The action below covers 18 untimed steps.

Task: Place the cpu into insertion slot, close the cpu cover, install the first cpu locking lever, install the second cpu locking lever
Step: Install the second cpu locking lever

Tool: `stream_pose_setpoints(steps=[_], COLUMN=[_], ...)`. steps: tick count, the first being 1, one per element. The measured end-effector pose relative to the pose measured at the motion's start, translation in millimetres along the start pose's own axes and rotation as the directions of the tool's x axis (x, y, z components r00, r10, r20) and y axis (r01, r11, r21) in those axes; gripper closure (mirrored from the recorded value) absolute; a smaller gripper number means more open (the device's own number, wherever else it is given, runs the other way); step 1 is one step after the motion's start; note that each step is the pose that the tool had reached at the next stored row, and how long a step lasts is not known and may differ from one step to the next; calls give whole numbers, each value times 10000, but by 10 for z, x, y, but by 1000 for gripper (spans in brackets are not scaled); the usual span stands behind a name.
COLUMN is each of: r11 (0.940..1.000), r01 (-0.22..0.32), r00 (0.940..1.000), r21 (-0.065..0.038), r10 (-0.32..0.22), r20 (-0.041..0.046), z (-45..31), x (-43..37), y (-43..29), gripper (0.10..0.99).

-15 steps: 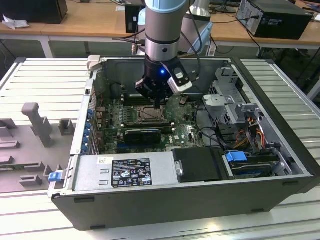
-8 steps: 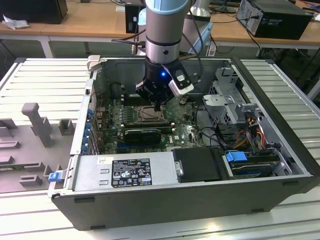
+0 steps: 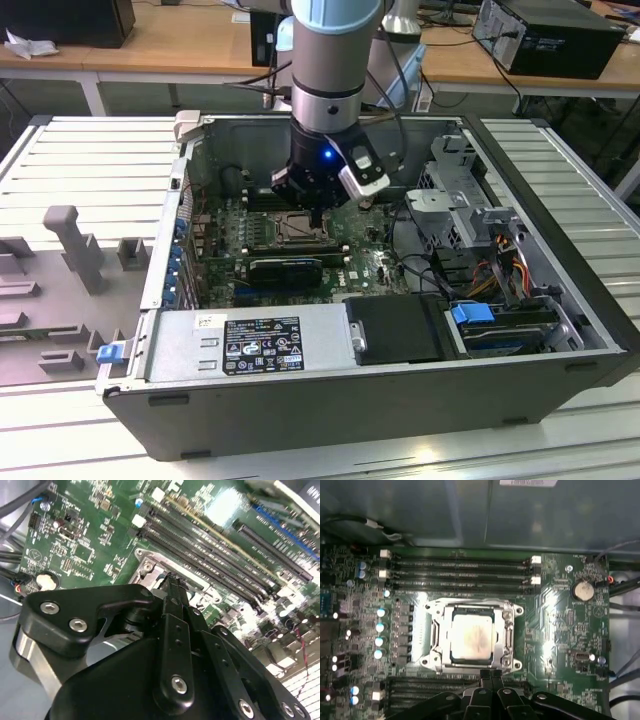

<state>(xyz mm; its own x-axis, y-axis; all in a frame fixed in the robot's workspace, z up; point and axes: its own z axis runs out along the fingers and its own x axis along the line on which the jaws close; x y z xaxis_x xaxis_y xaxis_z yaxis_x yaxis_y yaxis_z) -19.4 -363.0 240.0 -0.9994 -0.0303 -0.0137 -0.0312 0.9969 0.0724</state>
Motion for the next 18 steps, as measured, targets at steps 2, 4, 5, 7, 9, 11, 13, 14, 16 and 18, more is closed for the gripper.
stream_pose_setpoints(steps=[2, 4, 5, 7, 9, 11, 13, 14, 16, 18], r11=[10000, 9999, 9998, 9998, 9997, 9995, 9995, 9994, 9992, 9985], r01=[0, -3, -3, 0, -4, -1, 35, 84, 223, 385], r00=[10000, 10000, 10000, 10000, 10000, 10000, 10000, 10000, 9998, 9993], r21=[-1, -163, -199, -217, -243, -300, -321, -323, -333, -401], r10=[0, 3, 3, 1, 4, 1, -35, -83, -223, -386], r20=[0, 5, 5, 7, 9, 9, 7, 3, -7, -15], z=[-3, -4, -3, -2, 2, 18, 50, 79, 177, 224], x=[8, 51, 68, 134, 221, 263, 290, 299, 356, 423], y=[-84, -137, -143, -142, -140, -140, -141, -143, -147, -154], gripper=[980, 980, 980, 980, 980, 980, 980, 980, 980, 980])
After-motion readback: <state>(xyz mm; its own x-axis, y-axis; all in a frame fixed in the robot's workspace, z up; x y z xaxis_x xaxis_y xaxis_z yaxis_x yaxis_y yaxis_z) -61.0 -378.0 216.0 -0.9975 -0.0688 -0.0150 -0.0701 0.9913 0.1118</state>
